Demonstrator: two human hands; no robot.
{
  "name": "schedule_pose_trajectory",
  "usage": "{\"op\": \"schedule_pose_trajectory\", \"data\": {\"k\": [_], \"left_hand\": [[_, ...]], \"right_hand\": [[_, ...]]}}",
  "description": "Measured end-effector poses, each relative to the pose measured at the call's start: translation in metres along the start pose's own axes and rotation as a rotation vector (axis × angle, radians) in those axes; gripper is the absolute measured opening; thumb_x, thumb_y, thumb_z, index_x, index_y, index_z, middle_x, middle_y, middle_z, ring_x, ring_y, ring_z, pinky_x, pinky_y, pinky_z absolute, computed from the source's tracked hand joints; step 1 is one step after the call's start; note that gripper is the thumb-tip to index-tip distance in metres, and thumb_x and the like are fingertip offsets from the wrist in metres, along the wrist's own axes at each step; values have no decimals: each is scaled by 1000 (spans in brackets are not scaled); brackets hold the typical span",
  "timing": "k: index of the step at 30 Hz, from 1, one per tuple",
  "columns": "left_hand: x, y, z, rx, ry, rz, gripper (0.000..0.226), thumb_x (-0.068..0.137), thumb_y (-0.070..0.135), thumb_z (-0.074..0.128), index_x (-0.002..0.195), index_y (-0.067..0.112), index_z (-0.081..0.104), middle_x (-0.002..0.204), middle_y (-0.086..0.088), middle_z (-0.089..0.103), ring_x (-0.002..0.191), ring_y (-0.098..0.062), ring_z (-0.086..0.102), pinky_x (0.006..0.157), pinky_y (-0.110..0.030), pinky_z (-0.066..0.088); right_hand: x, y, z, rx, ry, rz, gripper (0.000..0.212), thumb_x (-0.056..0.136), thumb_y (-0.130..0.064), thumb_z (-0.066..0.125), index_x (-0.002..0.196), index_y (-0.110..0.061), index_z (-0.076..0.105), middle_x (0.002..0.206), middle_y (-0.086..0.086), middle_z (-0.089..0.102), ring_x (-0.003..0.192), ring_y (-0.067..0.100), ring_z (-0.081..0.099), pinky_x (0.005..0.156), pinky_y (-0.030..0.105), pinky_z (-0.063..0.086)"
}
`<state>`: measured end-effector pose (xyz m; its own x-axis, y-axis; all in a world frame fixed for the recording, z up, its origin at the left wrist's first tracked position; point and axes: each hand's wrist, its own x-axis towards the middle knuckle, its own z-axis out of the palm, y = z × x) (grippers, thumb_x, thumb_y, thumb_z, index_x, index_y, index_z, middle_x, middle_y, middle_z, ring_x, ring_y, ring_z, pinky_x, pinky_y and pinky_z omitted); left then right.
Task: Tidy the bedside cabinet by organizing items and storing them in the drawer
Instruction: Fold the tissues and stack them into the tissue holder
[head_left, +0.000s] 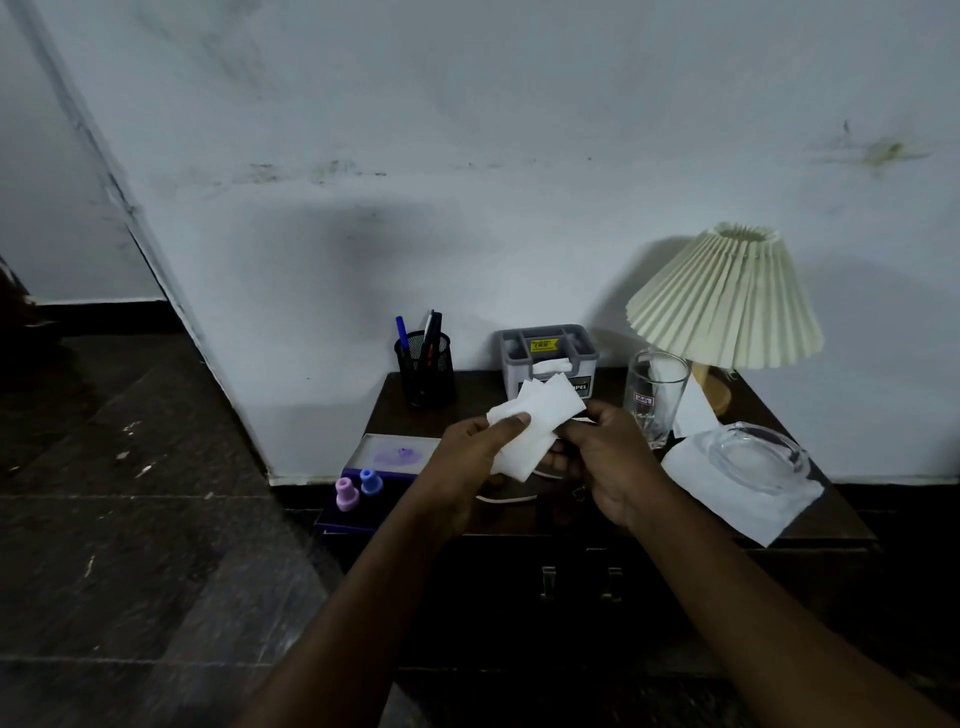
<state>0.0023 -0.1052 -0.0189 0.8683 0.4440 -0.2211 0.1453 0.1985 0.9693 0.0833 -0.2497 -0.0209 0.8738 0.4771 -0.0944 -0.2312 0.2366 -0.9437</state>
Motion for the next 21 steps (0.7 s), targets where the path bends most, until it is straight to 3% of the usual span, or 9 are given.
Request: {"op": "schedule_pose_trajectory", "data": {"k": [3,7,12,17,21], "left_hand": [[1,-1,1,-132,68,-18,27,90,25,78,111,12,69,92,0,80,94,-19,73,80,-38,62],[0,-7,7,-230,157,-52,31,86,25,83,111,15,68,102,-5,76,93,-24,73,60,-30,61],[-4,-15,17,-358,183,7,39,88,25,82,121,11,67,104,-14,78,88,-32,79,63,-38,62],[-5,-17,21,-389,198,67,27,88,17,82,110,16,66,81,7,79,74,-17,79,54,-28,60],[-8,-19,24,-349,196,141,21,88,15,81,106,18,70,87,6,80,80,-16,79,60,-29,62]], "right_hand": [[0,0,1,26,-4,5,19,96,3,65,114,-1,70,105,19,79,96,36,77,80,52,65],[-2,-2,3,99,-14,3,19,96,4,63,114,0,67,103,16,79,85,26,79,67,38,64],[-3,-2,5,183,-33,16,21,97,3,63,117,0,65,97,11,80,85,25,78,69,38,64],[-4,-4,7,282,-55,58,19,100,-4,57,117,-3,64,104,21,76,87,32,76,83,52,63],[-5,-7,7,322,-67,80,27,103,-28,58,114,-6,69,100,20,78,86,31,78,83,51,63]]}}
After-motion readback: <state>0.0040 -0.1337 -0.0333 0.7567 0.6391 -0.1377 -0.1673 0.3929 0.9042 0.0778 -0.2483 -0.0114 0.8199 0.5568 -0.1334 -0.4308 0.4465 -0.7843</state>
